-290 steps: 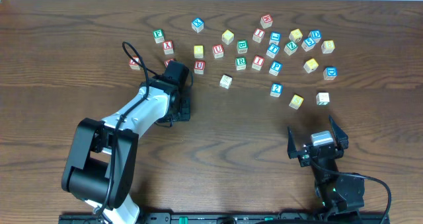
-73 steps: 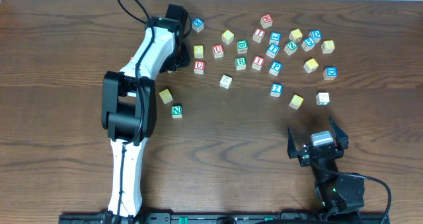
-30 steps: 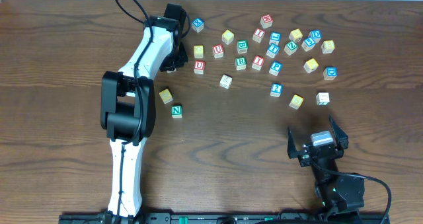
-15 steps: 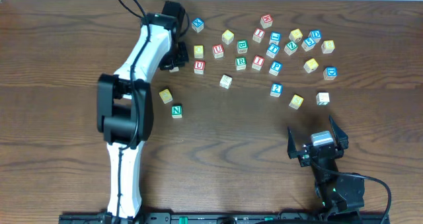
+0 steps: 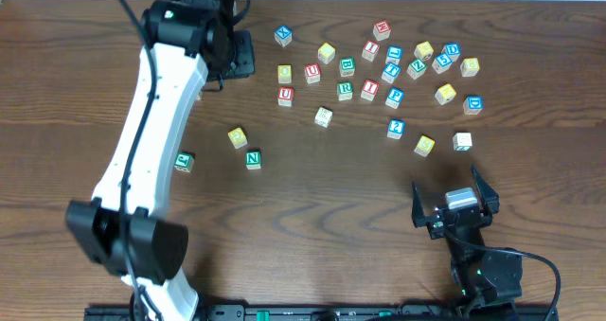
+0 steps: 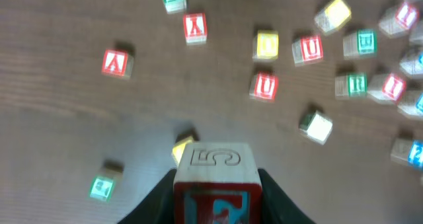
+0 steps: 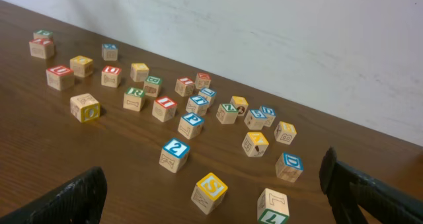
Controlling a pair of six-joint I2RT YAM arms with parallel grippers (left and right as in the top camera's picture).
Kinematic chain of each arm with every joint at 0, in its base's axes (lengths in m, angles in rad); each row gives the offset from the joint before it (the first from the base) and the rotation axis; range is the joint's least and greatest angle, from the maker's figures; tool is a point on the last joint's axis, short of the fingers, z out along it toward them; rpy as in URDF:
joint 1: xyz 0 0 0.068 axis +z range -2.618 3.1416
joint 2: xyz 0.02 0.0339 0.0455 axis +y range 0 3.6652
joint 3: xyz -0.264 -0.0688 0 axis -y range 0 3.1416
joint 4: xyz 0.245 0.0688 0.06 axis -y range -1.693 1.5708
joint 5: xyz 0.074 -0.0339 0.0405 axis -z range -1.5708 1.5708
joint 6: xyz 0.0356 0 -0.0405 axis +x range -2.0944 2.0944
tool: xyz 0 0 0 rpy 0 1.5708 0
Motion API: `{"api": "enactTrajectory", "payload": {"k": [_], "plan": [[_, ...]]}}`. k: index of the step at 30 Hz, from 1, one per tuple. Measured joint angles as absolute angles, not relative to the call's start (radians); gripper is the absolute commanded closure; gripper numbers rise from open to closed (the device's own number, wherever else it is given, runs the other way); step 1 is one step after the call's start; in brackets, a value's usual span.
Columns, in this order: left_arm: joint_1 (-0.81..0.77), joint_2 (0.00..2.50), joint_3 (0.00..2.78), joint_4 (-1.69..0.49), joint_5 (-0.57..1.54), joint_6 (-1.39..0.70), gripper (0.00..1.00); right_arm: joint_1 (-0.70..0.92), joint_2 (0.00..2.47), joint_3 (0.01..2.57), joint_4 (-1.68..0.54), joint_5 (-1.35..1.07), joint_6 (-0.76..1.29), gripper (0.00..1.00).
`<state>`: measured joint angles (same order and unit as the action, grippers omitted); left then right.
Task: Spell out NEURIPS
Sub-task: 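Lift the E block and carry it toward the green N block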
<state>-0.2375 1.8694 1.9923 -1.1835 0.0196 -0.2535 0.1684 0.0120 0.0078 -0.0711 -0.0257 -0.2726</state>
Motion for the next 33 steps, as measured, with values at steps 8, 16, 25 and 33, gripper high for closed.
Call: {"api": "enactTrajectory", "payload": {"k": [8, 16, 25, 33], "plan": [[-0.319, 1.782, 1.972, -1.292, 0.020, -0.212, 0.92, 0.168, 0.012, 0.008, -0.071, -0.026, -0.273, 0.01], [-0.363, 1.694, 1.705, -1.154, 0.019, -0.224, 0.92, 0.168, 0.012, 0.008, -0.071, -0.026, -0.273, 0.01], [-0.439, 1.511, 1.249, -0.926, 0.021, -0.330, 0.92, 0.168, 0.012, 0.008, -0.071, -0.026, -0.273, 0.01], [-0.559, 1.495, 1.104, -0.773, 0.021, -0.443, 0.92, 0.168, 0.012, 0.008, -0.071, -0.026, -0.273, 0.01]]}}
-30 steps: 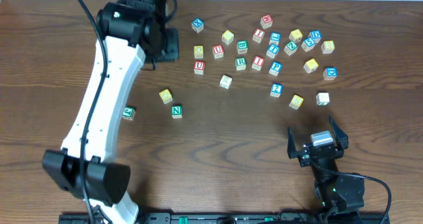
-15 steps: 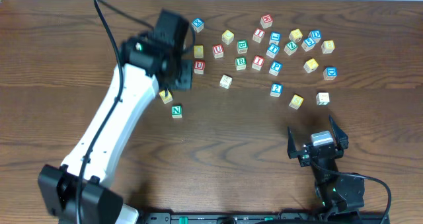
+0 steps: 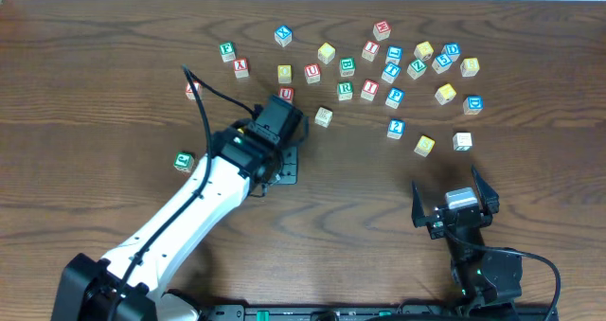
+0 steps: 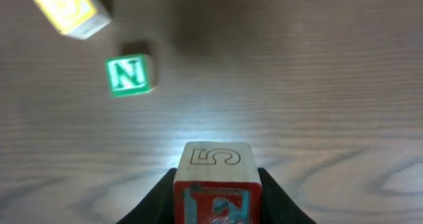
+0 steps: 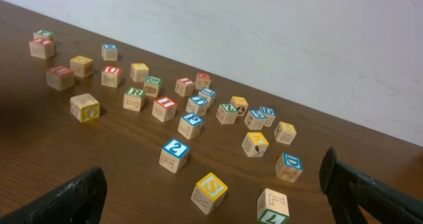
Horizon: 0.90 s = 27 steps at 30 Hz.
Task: Spell out NEURIPS
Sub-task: 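Lift the E block and carry it toward the green N block, then lower the E block onto the table right of the N block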
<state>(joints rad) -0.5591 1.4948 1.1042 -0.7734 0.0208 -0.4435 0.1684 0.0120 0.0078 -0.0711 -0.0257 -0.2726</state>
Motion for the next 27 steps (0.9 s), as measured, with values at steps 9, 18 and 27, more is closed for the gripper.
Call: {"api": "enactTrajectory", "payload": {"k": [9, 18, 27], "plan": [[-0.565, 1.560, 1.071, -0.693, 0.020, -0.483, 0.92, 0.168, 0.012, 0.008, -0.071, -0.026, -0.273, 0.01], [-0.565, 1.737, 1.071, -0.625, 0.020, -0.495, 0.92, 0.168, 0.012, 0.008, -0.071, -0.026, -0.273, 0.01], [-0.565, 1.754, 1.070, -0.589, -0.006, -0.493, 0.92, 0.168, 0.012, 0.008, -0.071, -0.026, -0.273, 0.01]]}}
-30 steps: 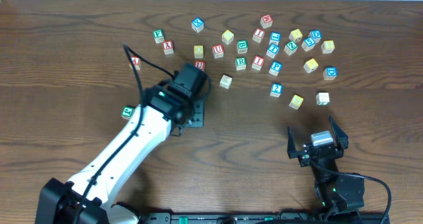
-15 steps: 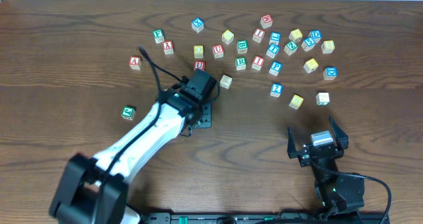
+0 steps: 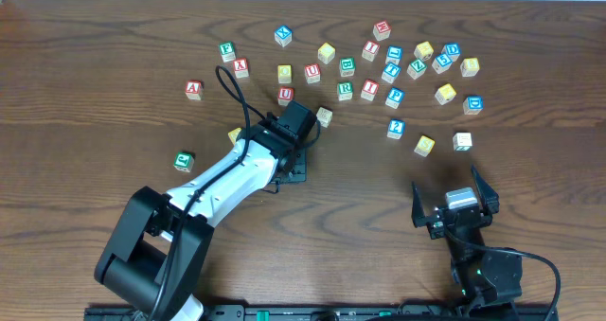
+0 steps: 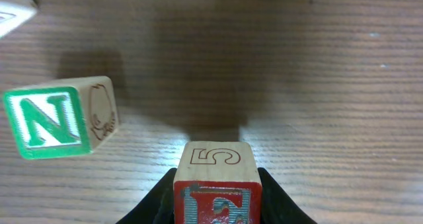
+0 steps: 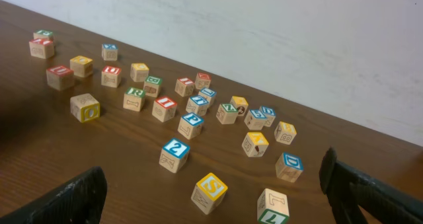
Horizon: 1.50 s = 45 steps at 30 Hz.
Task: Spell out NEURIPS
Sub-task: 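Lower the E block onto the table right of the N block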
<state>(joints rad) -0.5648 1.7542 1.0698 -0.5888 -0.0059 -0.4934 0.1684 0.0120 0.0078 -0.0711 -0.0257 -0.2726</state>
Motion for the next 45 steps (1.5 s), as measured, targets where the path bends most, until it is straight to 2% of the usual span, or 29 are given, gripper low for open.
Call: {"api": "enactTrajectory", "payload": {"k": [45], "plan": [[-0.521, 1.826, 1.070, -0.495, -0.076, -0.471, 0.92, 0.168, 0.012, 0.008, -0.071, -0.026, -0.273, 0.01]]}}
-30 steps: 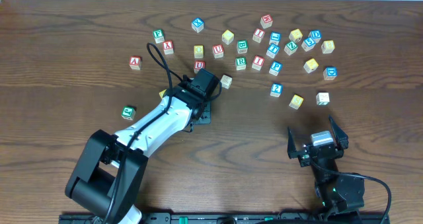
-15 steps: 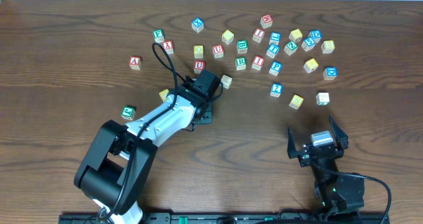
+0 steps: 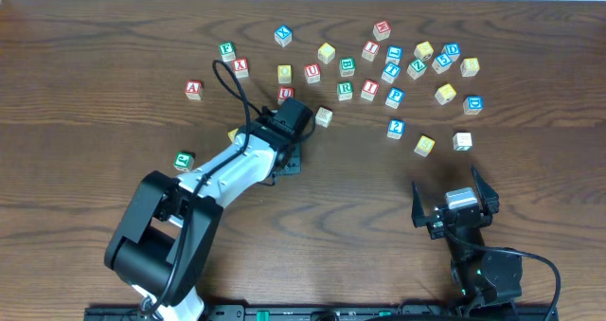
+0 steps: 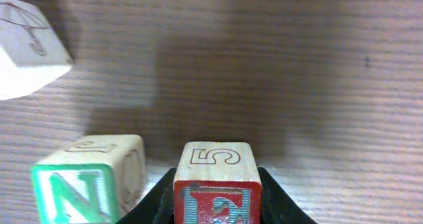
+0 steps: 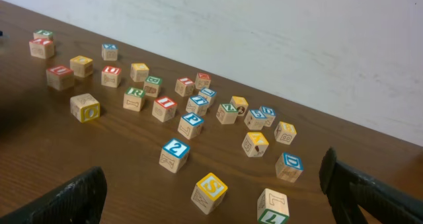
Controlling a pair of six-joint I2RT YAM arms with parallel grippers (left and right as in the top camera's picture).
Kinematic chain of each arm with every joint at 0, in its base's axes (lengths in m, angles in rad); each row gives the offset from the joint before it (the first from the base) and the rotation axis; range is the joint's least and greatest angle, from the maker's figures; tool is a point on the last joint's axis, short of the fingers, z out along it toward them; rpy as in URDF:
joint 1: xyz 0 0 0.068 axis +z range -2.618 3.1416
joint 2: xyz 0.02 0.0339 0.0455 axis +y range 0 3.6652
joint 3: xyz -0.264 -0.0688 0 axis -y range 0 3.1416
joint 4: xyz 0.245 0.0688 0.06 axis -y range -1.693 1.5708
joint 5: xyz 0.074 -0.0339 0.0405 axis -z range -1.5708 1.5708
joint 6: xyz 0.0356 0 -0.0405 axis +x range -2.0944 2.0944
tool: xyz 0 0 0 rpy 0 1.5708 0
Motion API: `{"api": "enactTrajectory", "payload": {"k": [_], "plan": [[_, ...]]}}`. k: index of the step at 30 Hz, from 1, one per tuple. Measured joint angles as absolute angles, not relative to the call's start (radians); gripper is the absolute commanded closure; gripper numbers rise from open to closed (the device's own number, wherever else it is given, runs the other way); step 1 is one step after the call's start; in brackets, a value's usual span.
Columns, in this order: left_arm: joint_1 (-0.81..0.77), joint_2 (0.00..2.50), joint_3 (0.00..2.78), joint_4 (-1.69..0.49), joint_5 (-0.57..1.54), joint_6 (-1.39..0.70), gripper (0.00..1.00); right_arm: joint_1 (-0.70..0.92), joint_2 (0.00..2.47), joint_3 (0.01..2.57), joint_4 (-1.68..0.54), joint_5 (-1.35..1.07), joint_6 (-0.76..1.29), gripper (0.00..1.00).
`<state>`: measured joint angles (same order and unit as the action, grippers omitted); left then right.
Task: Spell out NEURIPS
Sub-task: 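Lower the E block onto the table right of the N block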
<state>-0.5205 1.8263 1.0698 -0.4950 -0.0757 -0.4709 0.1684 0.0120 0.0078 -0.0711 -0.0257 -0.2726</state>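
My left gripper (image 4: 215,207) is shut on a red E block (image 4: 215,201) with a 5 on its upper face. It is low over the table, with a green N block (image 4: 79,184) close on its left. Overhead, the left gripper (image 3: 285,155) sits left of centre and my arm hides the N. Further blocks lie at the back: a red U (image 3: 286,95), green R (image 3: 345,89), red I (image 3: 369,89), blue P (image 3: 395,97) and yellow S (image 3: 424,145). My right gripper (image 3: 454,205) rests open at the front right, holding nothing; the S (image 5: 210,192) lies ahead of it.
A pale block (image 4: 26,45) lies beyond the N and shows overhead as a yellow block (image 3: 232,133). A green block (image 3: 184,160) sits to the left, and a red A (image 3: 193,88) further back. Several more blocks crowd the back right around (image 3: 423,49).
The left gripper, still holding the E block, has come nearer to the N block. The E now sits right beside the N, on its right. The right arm has not moved.
The left gripper first held the E block high over the back-left blocks. Then it was over the table's middle, with the N ahead to the left. Later it was lower and nearer the N, and now the E is beside it. The right gripper stayed open and still.
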Motion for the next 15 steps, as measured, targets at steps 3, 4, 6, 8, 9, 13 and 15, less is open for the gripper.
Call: {"api": "enactTrajectory", "payload": {"k": [3, 4, 6, 8, 9, 13, 15], "plan": [[-0.506, 1.826, 1.070, -0.495, -0.078, -0.471, 0.92, 0.168, 0.012, 0.008, -0.071, -0.026, -0.273, 0.01], [-0.503, 1.826, 1.070, -0.495, -0.078, -0.471, 0.92, 0.168, 0.012, 0.008, -0.071, -0.026, -0.273, 0.01], [-0.499, 1.826, 1.070, -0.495, -0.078, -0.471, 0.92, 0.168, 0.012, 0.008, -0.071, -0.026, -0.273, 0.01], [-0.499, 1.827, 1.070, -0.495, -0.078, -0.471, 0.92, 0.168, 0.012, 0.008, -0.071, -0.026, -0.273, 0.01], [-0.499, 1.827, 1.070, -0.495, -0.078, -0.471, 0.92, 0.168, 0.012, 0.008, -0.071, -0.026, -0.273, 0.01], [-0.499, 1.826, 1.070, -0.495, -0.078, -0.471, 0.92, 0.168, 0.012, 0.008, -0.071, -0.026, -0.273, 0.01], [-0.499, 1.826, 1.070, -0.495, -0.078, -0.471, 0.92, 0.168, 0.012, 0.008, -0.071, -0.026, -0.273, 0.01]]}}
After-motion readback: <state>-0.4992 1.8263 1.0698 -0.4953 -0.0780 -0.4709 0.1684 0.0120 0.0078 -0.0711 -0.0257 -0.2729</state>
